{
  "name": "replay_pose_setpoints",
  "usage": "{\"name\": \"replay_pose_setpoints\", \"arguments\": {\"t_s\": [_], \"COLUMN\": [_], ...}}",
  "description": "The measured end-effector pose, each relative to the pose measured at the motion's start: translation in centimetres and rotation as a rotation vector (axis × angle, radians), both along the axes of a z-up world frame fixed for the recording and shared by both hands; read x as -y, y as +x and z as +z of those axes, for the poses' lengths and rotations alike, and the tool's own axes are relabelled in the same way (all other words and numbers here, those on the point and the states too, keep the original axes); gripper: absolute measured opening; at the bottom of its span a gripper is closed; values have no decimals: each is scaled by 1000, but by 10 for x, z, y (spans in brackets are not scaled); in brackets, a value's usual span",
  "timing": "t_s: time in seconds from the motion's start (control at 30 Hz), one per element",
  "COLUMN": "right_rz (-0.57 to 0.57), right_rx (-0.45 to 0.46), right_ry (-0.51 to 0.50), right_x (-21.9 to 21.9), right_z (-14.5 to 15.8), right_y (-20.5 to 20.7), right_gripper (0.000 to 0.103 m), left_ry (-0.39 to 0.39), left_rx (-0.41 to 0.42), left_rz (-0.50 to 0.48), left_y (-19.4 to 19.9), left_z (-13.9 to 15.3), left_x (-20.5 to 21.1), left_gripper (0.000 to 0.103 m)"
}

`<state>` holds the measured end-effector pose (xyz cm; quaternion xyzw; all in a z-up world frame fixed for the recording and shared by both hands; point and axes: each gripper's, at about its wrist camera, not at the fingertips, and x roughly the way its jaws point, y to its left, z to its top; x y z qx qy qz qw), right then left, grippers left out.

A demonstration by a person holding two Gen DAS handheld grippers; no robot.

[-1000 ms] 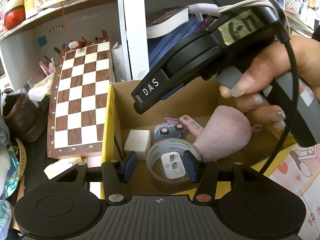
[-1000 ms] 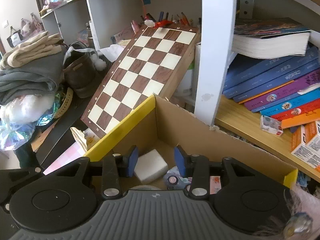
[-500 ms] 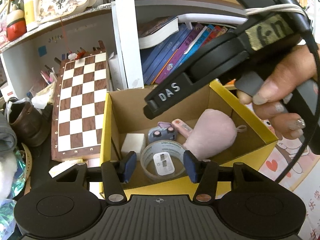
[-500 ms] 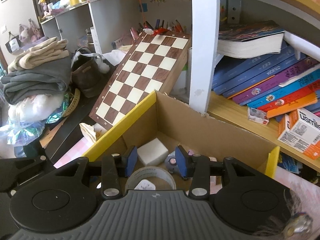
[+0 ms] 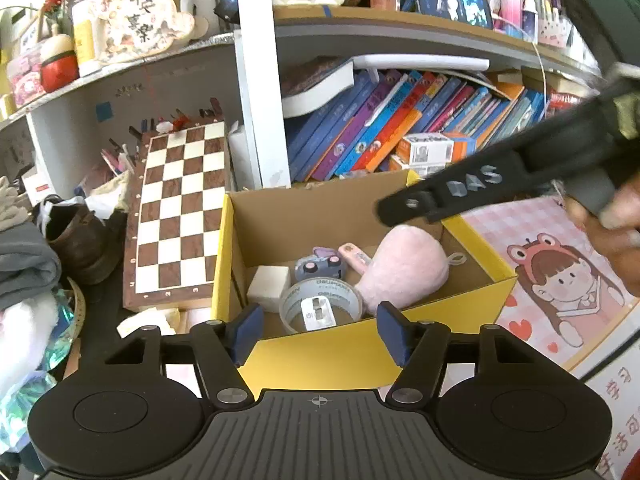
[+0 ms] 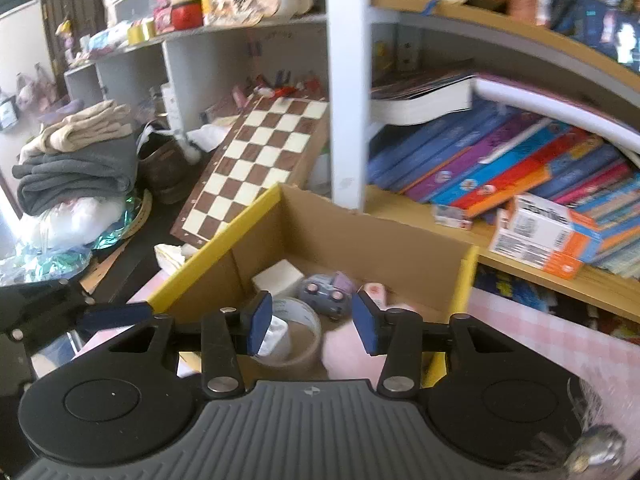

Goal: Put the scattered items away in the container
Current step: 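Raise both open tools out of the box and back away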

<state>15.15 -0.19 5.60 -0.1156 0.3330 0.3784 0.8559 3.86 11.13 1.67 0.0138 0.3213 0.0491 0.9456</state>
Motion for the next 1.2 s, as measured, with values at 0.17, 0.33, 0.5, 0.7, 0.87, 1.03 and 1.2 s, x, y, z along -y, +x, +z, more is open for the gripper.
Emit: {"name": "replay_pose_setpoints", "arguments": {"t_s": [0.17,0.33,0.5,0.7,0.87,1.03,1.2], "right_rz": [-60,-122,-190,-244,-268,-295,-320], "right_rx": [7,-11,-30,-23,-26,-27,-14], "right_ry": [12,6,10,11,3,-5,-12], "right_x": [32,61,87,110,125,136,146], "right_z": [-1,-8,-14,-17,-21,-23,-25], "right_y": [-19,-35,-47,-58,-66,-69,-74], "right_gripper": [48,50,53,59,65,71,78], "left_ry": [9,2,-8,-7,-2,8,16], "left_rx": [19,17,6,-3,-3,-10,-15], "left_rz": [-1,-3,-5,17,29,39,48], "left_y": [-12,-21,-27,-31,-34,-35,-35], "left_z": [8,9,8,8,8,6,6], "left_x": [12,27,42,53,62,71,79], "left_gripper": [70,75,76,79,82,85,87]}}
